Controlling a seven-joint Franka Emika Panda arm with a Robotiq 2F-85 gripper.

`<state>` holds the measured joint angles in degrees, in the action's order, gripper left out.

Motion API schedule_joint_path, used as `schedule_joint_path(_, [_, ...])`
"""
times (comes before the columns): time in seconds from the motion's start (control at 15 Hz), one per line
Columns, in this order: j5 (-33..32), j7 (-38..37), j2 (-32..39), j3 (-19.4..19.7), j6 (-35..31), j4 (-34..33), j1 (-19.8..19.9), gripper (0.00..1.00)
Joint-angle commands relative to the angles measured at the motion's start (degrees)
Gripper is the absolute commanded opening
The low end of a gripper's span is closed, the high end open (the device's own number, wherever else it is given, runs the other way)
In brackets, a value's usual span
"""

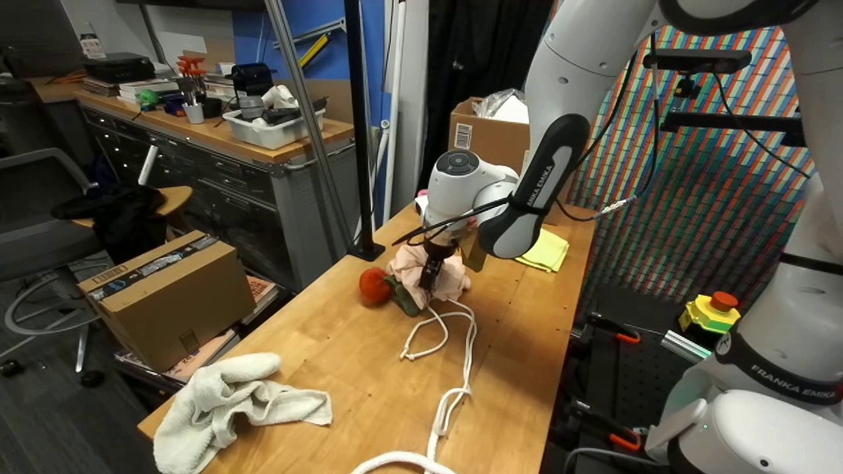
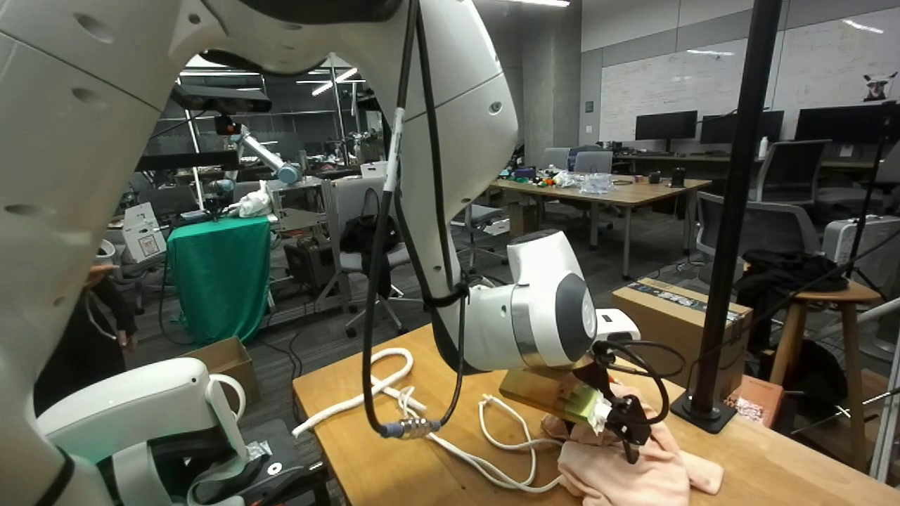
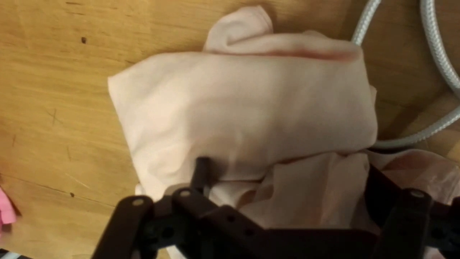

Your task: Spread the objects on the table

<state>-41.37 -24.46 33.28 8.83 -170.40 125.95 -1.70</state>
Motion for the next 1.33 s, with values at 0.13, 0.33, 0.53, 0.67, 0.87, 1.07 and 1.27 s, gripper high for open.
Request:
schedule_joint_path(0.13, [0.24, 0.42, 3.55, 0.73, 0.86, -4.02, 1.52, 1.0])
schedule_joint_path(0.33, [0.36, 0.18, 4.21, 1.41, 1.26, -4.92, 2.29, 1.0])
schedule_joint_path(0.53, [0.3, -0.23, 4.53, 2.52, 1.48, -5.49, 2.9, 1.0])
schedule_joint_path(0.67, [0.42, -0.28, 4.47, 3.13, 1.63, -5.56, 3.46, 1.0])
schedule_joint_path(0.87, [0.32, -0.5, 4.11, 4.33, 1.64, -5.28, 4.02, 1.0])
schedule_joint_path(1.07, [0.32, -0.79, 3.93, 5.48, 1.65, -5.02, 4.47, 1.0])
schedule_joint_path(1.27, [0.5, -0.17, 3.17, 5.36, 1.81, -4.21, 5.4, 1.0])
